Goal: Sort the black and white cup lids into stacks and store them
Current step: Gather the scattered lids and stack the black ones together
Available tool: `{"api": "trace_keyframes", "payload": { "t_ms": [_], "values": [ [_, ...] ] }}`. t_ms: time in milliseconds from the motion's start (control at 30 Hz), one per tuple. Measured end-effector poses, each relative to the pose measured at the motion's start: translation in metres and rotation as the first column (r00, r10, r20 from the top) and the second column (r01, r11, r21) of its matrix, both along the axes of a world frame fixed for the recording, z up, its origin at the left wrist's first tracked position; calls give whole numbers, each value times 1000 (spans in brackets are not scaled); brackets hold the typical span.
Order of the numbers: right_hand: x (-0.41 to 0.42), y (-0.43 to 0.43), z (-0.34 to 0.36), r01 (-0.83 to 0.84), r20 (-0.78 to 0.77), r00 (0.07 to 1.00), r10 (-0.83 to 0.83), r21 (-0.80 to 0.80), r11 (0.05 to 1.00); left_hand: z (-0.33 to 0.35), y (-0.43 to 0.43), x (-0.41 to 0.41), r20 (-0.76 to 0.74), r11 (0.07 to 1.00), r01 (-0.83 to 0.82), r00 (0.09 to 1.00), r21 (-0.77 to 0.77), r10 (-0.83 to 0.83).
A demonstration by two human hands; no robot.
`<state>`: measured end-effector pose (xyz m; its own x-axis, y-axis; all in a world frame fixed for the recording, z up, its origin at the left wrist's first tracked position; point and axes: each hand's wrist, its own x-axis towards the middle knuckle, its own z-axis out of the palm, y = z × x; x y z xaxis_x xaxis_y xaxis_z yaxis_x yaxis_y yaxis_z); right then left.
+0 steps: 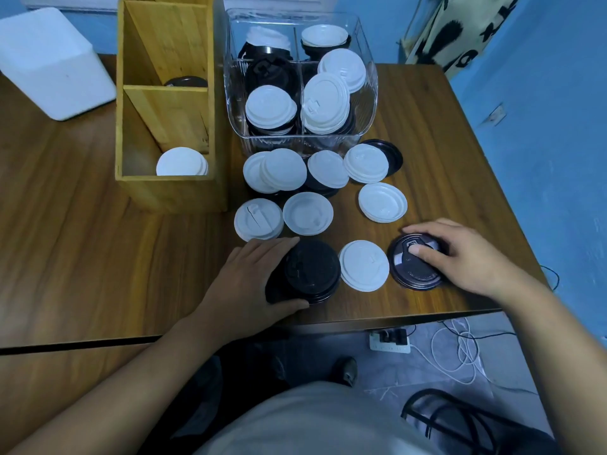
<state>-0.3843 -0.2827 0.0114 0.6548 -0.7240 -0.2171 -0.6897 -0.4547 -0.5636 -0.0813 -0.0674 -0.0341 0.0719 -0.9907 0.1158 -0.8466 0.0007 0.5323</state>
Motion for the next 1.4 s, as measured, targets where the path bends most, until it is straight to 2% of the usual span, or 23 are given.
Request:
{"api": "trace_keyframes", "payload": {
  "t_ms": [100,167,233,400,500,600,667,767,1033,1400],
  "values": [
    [1,5,-10,20,-28,999,-25,-173,985,0,0,0,-5,1000,-3,1000,3,3],
    [-2,13,-13,65,31,998,-59,-287,956,0,0,0,-7,1000,-2,1000,10,2],
    [-4,23,-13,142,103,988,-117,-284,948,0,0,0,-8,1000,-5,1000,11,5],
    [-9,38,-14,110,10,994,-111,-251,962,1,0,0,-16,1000,-10,1000,13,10],
    [5,48,7,159,168,979,-117,-268,950,0,0,0,-41,1000,-16,999,15,17],
    [44,68,25,-49,285,947,146,-322,945,-1,-1,1,-45,1000,-18,999,22,19],
    [72,76,25,-232,260,908,327,-338,912,-2,-1,2,-44,1000,-14,999,15,15],
    [97,78,14,-403,149,879,453,-274,873,0,-2,1,-54,1000,-16,998,18,17],
    [110,79,0,-449,67,882,466,-182,875,-1,-3,1,-67,1000,-14,998,11,15],
    [108,80,-5,-472,57,871,489,-185,862,-4,-1,2,-36,1000,-3,999,4,3]
  ]
}}
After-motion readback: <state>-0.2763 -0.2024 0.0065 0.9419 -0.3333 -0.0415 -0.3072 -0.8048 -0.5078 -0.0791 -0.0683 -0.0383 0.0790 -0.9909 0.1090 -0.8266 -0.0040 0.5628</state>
